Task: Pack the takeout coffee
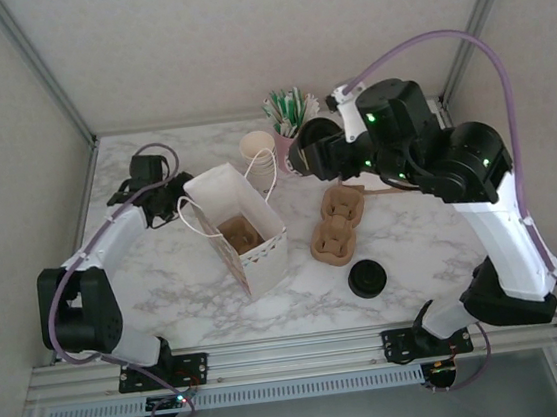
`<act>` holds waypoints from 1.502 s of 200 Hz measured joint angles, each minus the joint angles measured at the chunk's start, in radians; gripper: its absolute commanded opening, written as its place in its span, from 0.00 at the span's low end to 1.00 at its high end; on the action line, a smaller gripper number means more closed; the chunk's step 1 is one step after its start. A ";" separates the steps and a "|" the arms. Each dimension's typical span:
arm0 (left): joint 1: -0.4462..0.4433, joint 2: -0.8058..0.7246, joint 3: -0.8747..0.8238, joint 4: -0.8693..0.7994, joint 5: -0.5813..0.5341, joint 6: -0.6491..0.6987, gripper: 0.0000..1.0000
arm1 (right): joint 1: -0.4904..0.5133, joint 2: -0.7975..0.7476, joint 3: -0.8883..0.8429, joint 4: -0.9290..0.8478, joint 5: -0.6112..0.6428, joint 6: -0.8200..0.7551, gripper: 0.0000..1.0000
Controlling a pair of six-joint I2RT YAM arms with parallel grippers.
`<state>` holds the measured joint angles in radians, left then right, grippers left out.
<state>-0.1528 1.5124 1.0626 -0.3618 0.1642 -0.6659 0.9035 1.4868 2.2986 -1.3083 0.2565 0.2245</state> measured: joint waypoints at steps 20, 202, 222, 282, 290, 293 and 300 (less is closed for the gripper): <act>-0.006 -0.011 -0.037 0.009 0.008 0.000 0.72 | 0.030 0.045 0.019 -0.004 -0.023 -0.009 0.67; -0.141 -0.459 -0.352 -0.032 -0.010 -0.079 0.73 | 0.171 0.231 0.056 -0.045 -0.132 -0.058 0.67; -0.141 -0.521 -0.374 -0.051 -0.040 -0.083 0.74 | 0.182 0.252 0.056 -0.054 -0.153 -0.077 0.67; -0.141 -0.580 -0.374 -0.163 -0.139 -0.054 0.75 | 0.239 0.348 0.055 -0.129 -0.165 -0.142 0.66; -0.141 -0.586 -0.368 -0.182 -0.153 -0.046 0.75 | 0.240 0.357 0.050 -0.134 -0.165 -0.153 0.65; -0.141 -0.589 -0.365 -0.190 -0.158 -0.042 0.75 | 0.240 0.359 0.048 -0.135 -0.165 -0.156 0.65; -0.141 -0.596 -0.357 -0.205 -0.171 -0.036 0.76 | 0.240 0.361 0.039 -0.136 -0.165 -0.164 0.64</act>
<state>-0.2939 0.9165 0.7059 -0.5671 -0.0067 -0.7021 1.1435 1.8481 2.3371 -1.4441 0.0914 0.0601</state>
